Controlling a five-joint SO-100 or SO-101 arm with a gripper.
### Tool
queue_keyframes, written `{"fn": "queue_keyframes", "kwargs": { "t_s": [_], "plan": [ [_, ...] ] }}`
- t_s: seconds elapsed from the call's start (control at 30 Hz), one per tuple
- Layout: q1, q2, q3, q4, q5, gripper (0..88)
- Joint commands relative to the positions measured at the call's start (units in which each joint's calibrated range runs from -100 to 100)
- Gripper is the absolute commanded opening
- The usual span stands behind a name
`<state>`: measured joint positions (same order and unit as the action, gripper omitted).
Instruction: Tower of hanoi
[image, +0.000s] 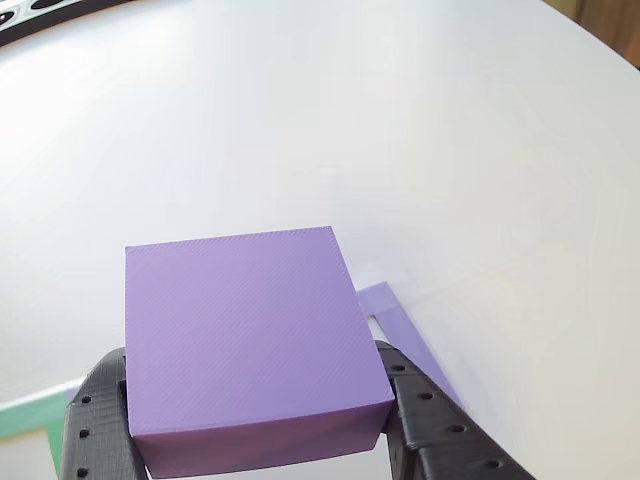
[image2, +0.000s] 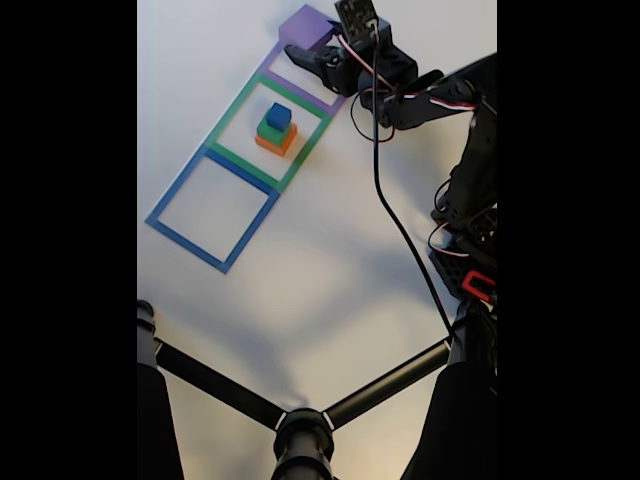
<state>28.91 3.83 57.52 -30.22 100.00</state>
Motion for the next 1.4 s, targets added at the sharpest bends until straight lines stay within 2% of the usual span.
{"fn": "queue_keyframes", "kwargs": {
  "t_s": [0.0,0.2,0.43,0.67,0.93,1.37],
  "plan": [
    [-1.1,-13.8,-6.1,16.6,0.0,15.1],
    [-3.5,-26.3,-18.4,44.0,0.0,14.8],
    [-8.1,-34.0,-42.2,79.3,0.0,14.7],
    [-14.9,-36.0,-63.2,104.2,0.0,14.7],
    [-24.1,-42.2,-64.9,112.5,0.0,14.7],
    [-41.9,-49.2,-63.7,119.1,0.0,14.6]
  ]
}}
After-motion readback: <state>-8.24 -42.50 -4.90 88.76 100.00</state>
